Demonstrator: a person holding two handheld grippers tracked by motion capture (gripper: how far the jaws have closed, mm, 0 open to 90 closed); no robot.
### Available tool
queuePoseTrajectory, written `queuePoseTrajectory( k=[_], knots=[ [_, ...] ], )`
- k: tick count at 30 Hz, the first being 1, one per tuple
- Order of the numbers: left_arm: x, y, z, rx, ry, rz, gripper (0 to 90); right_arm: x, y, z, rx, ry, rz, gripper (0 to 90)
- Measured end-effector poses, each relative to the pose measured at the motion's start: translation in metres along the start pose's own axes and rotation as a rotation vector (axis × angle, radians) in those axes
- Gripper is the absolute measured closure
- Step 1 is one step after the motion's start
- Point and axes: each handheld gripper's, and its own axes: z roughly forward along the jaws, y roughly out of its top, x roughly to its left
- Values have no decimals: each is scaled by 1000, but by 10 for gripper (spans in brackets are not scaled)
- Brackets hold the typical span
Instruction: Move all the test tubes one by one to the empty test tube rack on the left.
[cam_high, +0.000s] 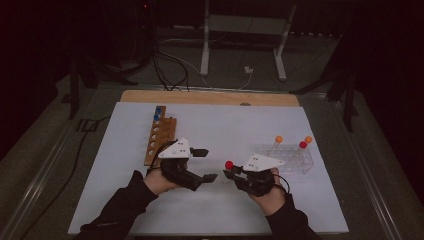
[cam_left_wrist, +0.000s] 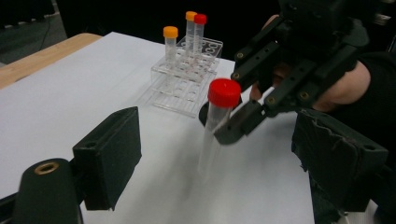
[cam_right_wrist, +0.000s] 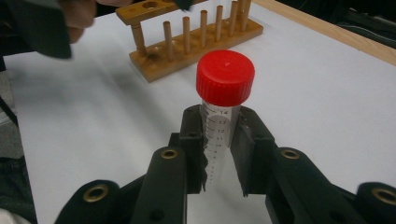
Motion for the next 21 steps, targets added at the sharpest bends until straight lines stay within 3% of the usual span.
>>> queuePoseTrajectory(
  k=[14,21],
  knots=[
    [-6,10,32,17,-42,58,516,3,0,1,2,10,-6,743],
    [-6,11,37,28,-17,82,681,2,0,0,2,9,-8,742]
  ],
)
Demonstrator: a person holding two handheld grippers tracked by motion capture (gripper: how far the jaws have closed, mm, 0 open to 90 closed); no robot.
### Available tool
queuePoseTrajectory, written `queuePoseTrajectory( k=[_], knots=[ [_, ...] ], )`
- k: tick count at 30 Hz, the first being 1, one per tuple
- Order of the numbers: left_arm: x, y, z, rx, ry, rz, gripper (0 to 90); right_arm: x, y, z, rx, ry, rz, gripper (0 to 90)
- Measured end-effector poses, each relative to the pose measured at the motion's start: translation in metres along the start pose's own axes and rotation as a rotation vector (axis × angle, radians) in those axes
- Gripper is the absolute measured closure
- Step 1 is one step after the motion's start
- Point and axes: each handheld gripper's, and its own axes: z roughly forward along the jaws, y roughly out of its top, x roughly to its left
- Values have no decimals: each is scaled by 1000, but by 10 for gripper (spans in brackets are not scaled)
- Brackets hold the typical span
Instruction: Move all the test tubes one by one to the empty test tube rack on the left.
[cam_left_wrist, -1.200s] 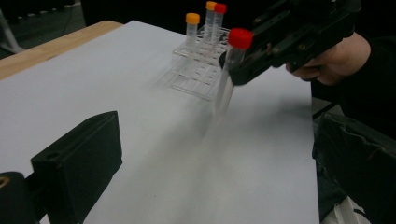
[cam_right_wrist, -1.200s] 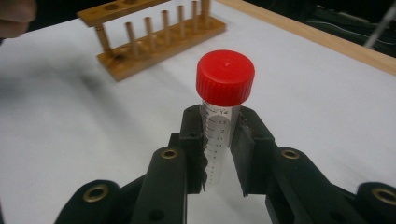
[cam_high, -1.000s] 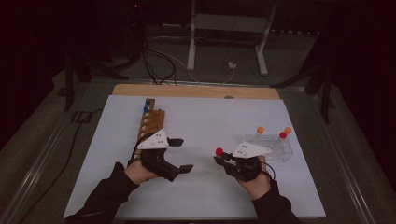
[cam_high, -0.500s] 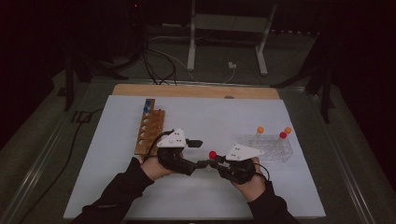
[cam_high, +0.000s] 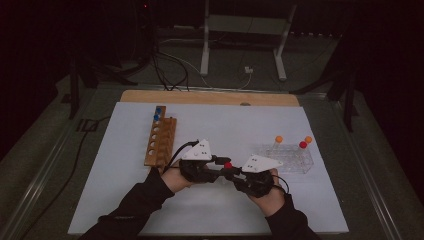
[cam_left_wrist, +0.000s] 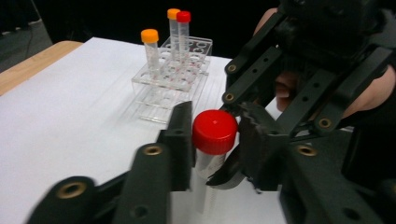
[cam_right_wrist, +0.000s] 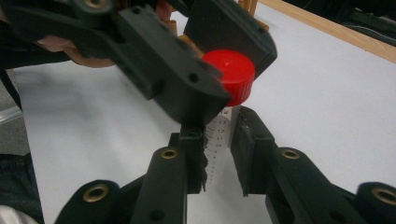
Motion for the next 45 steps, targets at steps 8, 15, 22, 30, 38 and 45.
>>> queuePoseTrajectory(
  k=[8,15,22,30,38,45],
  knots=[
    [1,4,-4,-11,19,23,715,-2,0,-2,-23,-1,17,703],
    [12,10,-21,-20,66,10,716,-5,0,-8,-55,-16,19,566],
    [28,15,-48,-26,132,-14,715,-8,2,-15,-101,-42,48,358],
    [50,15,-82,-42,238,-55,716,-9,3,-17,-123,-69,76,151],
    [69,13,-110,-39,339,-77,716,-12,2,-19,-139,-56,95,0],
    [84,8,-131,-35,416,-103,716,-13,2,-19,-142,-54,102,0]
  ],
)
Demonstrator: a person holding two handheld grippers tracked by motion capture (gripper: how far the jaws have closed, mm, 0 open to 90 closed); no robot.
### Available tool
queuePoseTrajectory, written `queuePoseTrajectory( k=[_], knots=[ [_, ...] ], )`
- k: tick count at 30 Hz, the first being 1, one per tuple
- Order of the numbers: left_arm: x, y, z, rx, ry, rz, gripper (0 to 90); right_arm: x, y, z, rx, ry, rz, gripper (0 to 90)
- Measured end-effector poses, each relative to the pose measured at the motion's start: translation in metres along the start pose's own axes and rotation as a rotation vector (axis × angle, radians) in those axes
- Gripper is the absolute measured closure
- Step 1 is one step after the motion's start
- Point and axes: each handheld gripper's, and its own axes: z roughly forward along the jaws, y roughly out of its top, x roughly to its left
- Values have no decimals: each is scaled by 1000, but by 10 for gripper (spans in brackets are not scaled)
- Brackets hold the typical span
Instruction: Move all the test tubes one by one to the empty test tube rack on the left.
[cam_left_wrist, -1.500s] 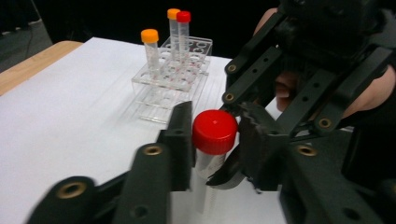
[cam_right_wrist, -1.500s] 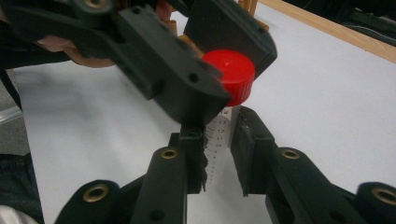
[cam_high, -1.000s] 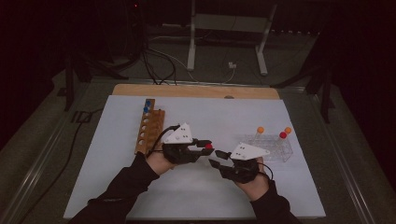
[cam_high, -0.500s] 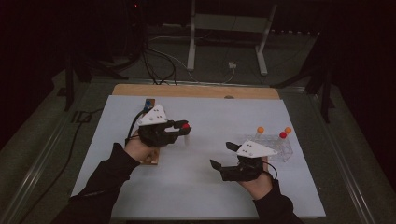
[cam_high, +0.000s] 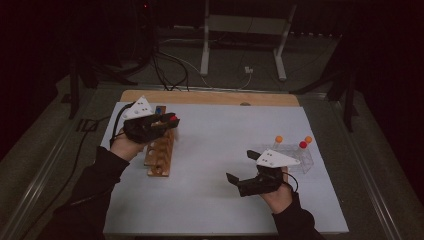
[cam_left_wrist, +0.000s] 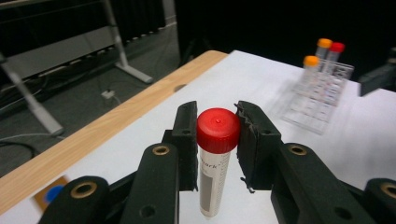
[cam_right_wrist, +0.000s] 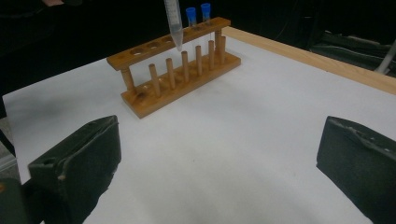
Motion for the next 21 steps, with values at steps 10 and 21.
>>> queuePoseTrajectory(
  k=[10,21],
  knots=[
    [33,-7,-9,0,106,-44,716,0,-1,0,2,7,-6,0],
    [60,-24,-5,6,198,-108,716,0,-1,1,5,7,-8,0]
  ],
)
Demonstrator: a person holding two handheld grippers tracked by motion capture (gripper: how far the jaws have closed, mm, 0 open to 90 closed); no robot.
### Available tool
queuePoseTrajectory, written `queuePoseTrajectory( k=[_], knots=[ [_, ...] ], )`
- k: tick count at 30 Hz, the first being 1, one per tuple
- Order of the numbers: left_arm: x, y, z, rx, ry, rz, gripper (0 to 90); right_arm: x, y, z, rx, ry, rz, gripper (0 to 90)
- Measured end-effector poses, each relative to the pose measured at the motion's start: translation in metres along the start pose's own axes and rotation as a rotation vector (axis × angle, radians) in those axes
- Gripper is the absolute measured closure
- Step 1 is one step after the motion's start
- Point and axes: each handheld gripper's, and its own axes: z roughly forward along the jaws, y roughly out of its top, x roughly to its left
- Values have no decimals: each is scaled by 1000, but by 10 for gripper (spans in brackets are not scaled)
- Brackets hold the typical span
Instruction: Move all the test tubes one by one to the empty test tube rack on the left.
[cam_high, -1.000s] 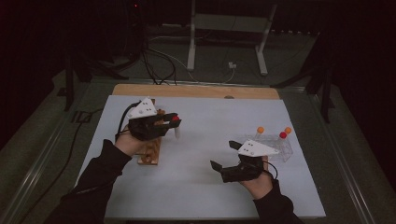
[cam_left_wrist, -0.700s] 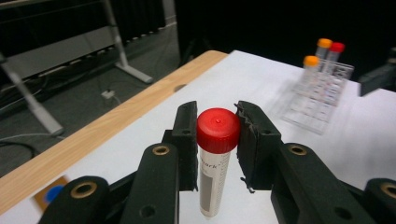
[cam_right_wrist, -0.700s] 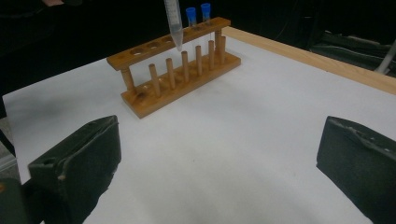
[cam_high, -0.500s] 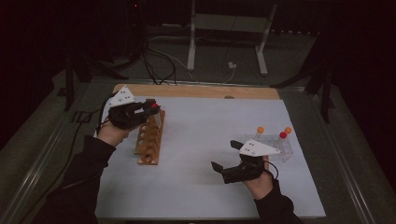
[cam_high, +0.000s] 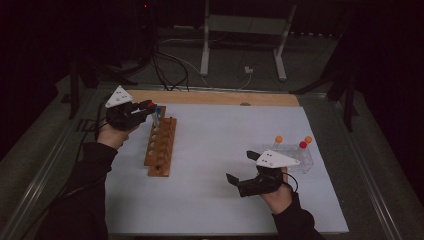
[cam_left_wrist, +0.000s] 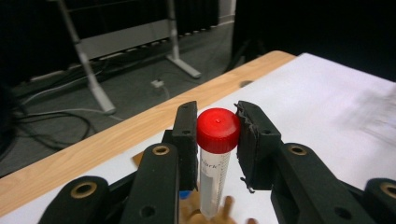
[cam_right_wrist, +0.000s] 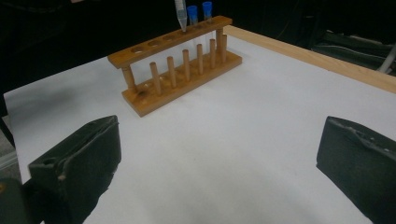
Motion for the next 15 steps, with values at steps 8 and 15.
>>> queuePoseTrajectory(
  k=[8,15],
  knots=[
    [3,-16,11,35,13,-19,716,-1,-1,-1,-2,-4,0,0],
    [3,-29,18,59,15,-23,716,-1,-1,-1,3,0,-2,0]
  ],
)
